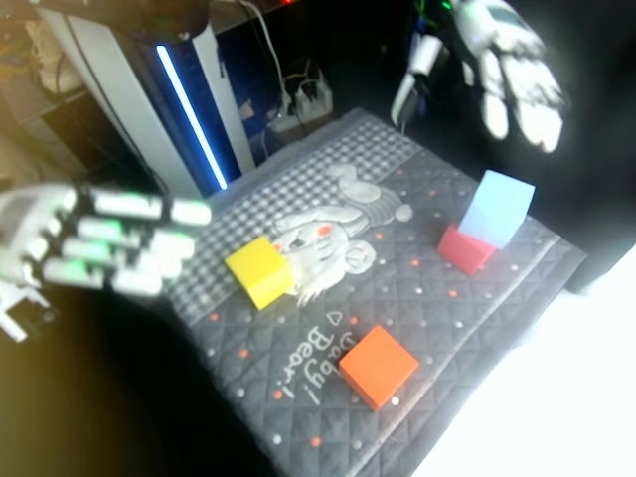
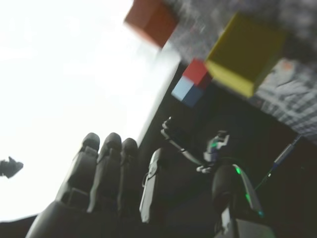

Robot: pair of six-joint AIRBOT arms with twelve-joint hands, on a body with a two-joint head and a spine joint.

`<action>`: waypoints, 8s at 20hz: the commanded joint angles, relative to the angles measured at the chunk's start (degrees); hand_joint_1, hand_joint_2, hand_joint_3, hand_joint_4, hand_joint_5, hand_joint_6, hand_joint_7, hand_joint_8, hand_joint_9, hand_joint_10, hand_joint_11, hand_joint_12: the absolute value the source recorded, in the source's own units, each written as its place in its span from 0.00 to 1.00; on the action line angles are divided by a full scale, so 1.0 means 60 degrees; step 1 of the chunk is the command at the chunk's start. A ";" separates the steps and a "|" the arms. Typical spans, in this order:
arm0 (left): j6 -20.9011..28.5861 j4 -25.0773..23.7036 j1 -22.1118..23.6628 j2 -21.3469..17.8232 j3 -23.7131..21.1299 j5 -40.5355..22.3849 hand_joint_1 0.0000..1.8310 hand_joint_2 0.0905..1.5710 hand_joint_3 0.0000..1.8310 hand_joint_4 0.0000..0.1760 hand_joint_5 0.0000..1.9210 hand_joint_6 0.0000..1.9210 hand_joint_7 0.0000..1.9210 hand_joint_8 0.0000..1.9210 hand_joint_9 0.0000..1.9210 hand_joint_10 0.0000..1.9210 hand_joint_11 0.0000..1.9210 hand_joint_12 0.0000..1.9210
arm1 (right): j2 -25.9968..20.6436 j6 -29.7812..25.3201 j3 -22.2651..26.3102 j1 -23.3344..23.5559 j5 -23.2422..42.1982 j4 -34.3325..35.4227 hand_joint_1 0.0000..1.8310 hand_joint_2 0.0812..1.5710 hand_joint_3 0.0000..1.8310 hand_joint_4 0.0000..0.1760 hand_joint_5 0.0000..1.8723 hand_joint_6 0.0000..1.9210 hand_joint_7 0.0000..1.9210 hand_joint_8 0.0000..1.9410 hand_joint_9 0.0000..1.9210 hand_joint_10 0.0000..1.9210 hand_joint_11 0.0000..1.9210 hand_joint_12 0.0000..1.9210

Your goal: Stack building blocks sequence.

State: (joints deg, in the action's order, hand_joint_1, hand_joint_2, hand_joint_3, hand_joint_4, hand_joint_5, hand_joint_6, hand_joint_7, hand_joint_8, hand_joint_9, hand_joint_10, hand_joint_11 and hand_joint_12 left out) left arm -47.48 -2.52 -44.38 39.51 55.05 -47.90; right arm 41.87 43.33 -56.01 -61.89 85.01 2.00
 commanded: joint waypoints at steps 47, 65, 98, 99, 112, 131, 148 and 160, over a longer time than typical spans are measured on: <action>0.1572 0.2938 -0.4436 0.0484 -0.0534 -0.5489 0.52 0.50 0.00 0.38 0.10 0.01 0.00 0.00 0.00 0.00 0.00 0.00 | 0.2853 -0.1385 -0.3387 0.5969 -0.5267 -0.2805 0.69 0.70 0.00 0.00 0.45 0.50 0.57 0.51 0.71 0.35 0.62 0.63; 0.1738 0.2937 -0.4429 0.0637 -0.0405 -0.5467 0.52 0.52 0.00 0.34 0.10 0.00 0.00 0.00 0.00 0.00 0.01 0.01 | 0.5003 -0.0203 -0.6120 0.8267 -0.9272 -0.2639 0.69 0.67 0.00 0.00 0.52 0.42 0.63 0.39 0.83 0.07 0.74 0.31; 0.1809 0.2924 -0.4359 0.0730 -0.0369 -0.5524 0.52 0.52 0.00 0.23 0.11 0.00 0.00 0.00 0.00 0.00 0.00 0.00 | 0.5296 -0.0203 -0.6403 0.7887 -0.9440 -0.2005 0.69 0.70 0.00 0.00 0.48 0.44 0.55 0.56 0.69 0.37 0.67 0.51; 0.1811 0.2924 -0.4359 0.0731 -0.0368 -0.5524 0.53 0.52 0.00 0.21 0.12 0.00 0.00 0.00 0.00 0.00 0.00 0.00 | 0.5290 -0.0203 -0.6402 0.7887 -0.9429 -0.1993 0.69 0.70 0.00 0.00 0.49 0.43 0.56 0.55 0.69 0.38 0.66 0.52; 0.1813 0.2936 -0.4359 0.0798 -0.0314 -0.5497 0.53 0.52 0.00 0.22 0.13 0.00 0.00 0.00 0.00 0.00 0.01 0.01 | 0.4462 -0.0204 -0.5335 0.7986 -0.7479 -0.1682 0.68 0.74 0.00 0.00 0.41 0.55 0.52 0.61 0.72 0.26 0.62 0.52; 0.1881 0.2926 -0.4356 0.0812 -0.0305 -0.5542 0.53 0.52 0.00 0.19 0.12 0.00 0.00 0.00 0.00 0.00 0.00 0.00 | 0.5050 -0.0085 -0.6063 0.7713 -0.8624 -0.1612 0.69 0.69 0.01 0.00 0.48 0.46 0.59 0.48 0.79 0.15 0.69 0.42; 0.1909 0.2922 -0.4355 0.0837 -0.0302 -0.5569 0.55 0.51 0.00 0.20 0.13 0.00 0.00 0.00 0.00 0.00 0.00 0.00 | 0.5383 -0.0085 -0.6417 0.7622 -0.8921 -0.1510 0.69 0.69 0.00 0.00 0.49 0.44 0.58 0.51 0.74 0.25 0.68 0.47; 0.1932 0.2922 -0.4355 0.0843 -0.0315 -0.5633 0.52 0.52 0.00 0.08 0.12 0.00 0.00 0.00 0.00 0.00 0.01 0.01 | 0.5378 -0.0085 -0.6444 0.7609 -0.9006 -0.1513 0.61 0.76 0.00 0.00 0.41 0.66 0.46 0.22 0.63 0.02 0.62 0.21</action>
State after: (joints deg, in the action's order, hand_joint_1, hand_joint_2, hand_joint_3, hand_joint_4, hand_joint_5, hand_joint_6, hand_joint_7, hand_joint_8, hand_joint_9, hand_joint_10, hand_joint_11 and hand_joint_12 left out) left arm -36.38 14.66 -71.05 44.18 52.86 -74.04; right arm 74.52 42.70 -94.48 -16.69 24.97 -7.94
